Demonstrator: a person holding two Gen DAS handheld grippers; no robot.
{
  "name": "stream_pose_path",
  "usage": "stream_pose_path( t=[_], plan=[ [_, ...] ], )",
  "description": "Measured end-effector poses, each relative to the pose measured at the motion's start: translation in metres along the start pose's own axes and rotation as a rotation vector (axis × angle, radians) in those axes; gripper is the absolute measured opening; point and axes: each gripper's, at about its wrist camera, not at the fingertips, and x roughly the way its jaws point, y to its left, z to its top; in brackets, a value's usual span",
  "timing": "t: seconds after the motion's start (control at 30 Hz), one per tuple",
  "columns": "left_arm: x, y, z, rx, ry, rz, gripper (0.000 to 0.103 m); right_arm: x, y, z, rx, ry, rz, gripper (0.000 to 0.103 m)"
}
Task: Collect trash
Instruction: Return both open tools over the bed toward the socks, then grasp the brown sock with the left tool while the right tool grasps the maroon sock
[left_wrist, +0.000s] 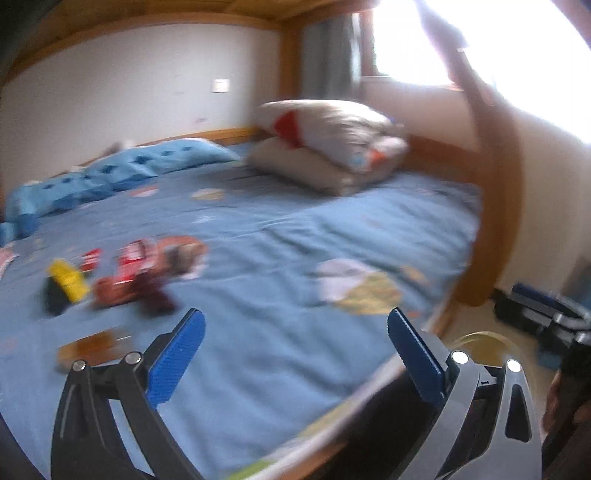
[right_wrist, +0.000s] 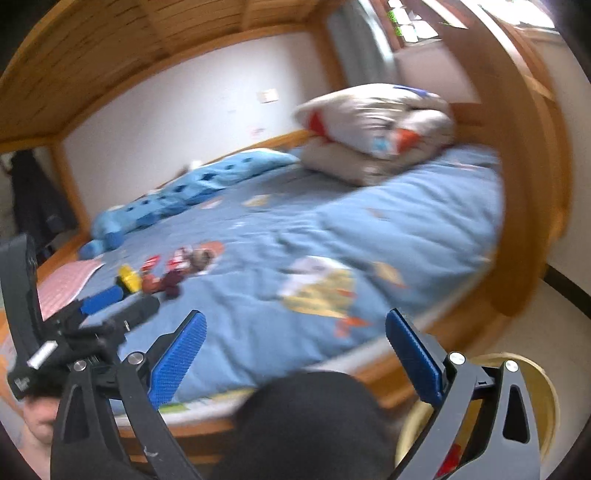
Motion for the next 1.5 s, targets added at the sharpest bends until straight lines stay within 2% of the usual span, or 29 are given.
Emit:
stream_pose_path(
  t=[0.07,0.17,0.27,0.37,0.53,0.63,0.77,0.87,1.13,1.3,1.4,1.5],
  plan=[
    [-0.005,0.021,-0.006,-0.017,0.001,0.064,0.099,0.012,0.022,0.003,-0.038,-0.006,0.045,0.094],
    [-0.013,0.068,-0.015,-0.109,0.001,0.174,0.099,0.038,0.056,0.009,-0.078,0.004,0.104,0.095],
    [-0.015,0.108,-0.021,-0.195,0.017,0.261,0.099,0.061,0.090,0.012,-0.142,0.009,0.120,0.095],
    [-0.017,0.139,-0.026,-0.266,0.035,0.318,0.099,0.080,0.120,0.011,-0.215,0.031,0.160,0.095],
    [-0.018,0.170,-0.023,-0.311,0.037,0.353,0.099,0.107,0.154,0.012,-0.246,0.100,0.251,0.095],
    [-0.011,0.175,-0.014,-0.294,0.027,0.373,0.099,0.118,0.169,0.015,-0.271,0.076,0.262,0.095],
    [-0.003,0.181,-0.004,-0.292,0.024,0.377,0.099,0.132,0.179,0.024,-0.296,0.036,0.234,0.095],
    [0.004,0.192,0.001,-0.301,0.029,0.376,0.099,0.145,0.180,0.031,-0.259,0.024,0.246,0.095],
    [0.027,0.223,-0.007,-0.337,0.083,0.388,0.099,0.184,0.197,0.029,-0.309,0.110,0.200,0.095],
    [0.038,0.243,-0.011,-0.366,0.102,0.382,0.099,0.201,0.205,0.029,-0.311,0.153,0.228,0.095],
    [0.043,0.254,-0.010,-0.381,0.104,0.369,0.099,0.215,0.210,0.031,-0.319,0.193,0.206,0.094],
    [0.047,0.263,-0.009,-0.403,0.104,0.344,0.099,0.230,0.213,0.031,-0.325,0.222,0.197,0.088]
  ],
)
